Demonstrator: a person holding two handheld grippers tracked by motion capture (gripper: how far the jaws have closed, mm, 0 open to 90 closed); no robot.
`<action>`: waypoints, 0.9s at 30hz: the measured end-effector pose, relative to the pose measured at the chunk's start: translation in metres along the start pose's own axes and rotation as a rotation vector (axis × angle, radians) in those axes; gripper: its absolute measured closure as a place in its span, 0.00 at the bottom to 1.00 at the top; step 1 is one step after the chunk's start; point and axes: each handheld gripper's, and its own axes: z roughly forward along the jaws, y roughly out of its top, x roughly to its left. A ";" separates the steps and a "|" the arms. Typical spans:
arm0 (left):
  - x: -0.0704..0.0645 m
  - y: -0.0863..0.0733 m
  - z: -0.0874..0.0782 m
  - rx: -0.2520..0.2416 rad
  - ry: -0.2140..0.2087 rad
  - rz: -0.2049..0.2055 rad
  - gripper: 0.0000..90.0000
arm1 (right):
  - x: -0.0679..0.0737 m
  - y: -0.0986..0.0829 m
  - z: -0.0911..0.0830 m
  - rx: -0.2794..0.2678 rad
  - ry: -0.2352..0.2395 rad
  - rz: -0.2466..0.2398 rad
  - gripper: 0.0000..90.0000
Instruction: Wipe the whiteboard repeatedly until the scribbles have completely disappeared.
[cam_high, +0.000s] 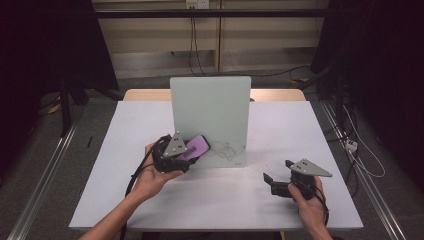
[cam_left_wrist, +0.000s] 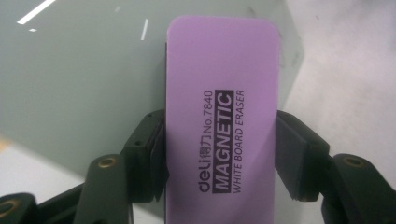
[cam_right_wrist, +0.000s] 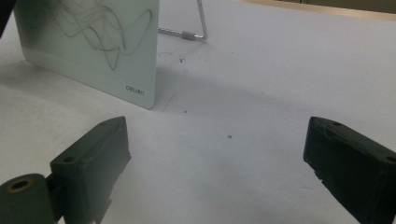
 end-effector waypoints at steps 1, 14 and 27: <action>0.003 0.001 -0.004 -0.009 0.018 -0.008 0.45 | 0.000 0.000 0.000 0.000 0.000 0.000 0.08; 0.003 -0.008 -0.004 0.017 0.004 -0.021 0.45 | 0.000 0.000 -0.001 -0.002 0.001 -0.002 0.08; -0.008 -0.017 0.010 0.051 -0.057 0.005 0.45 | 0.001 0.000 -0.001 0.000 0.003 -0.004 0.08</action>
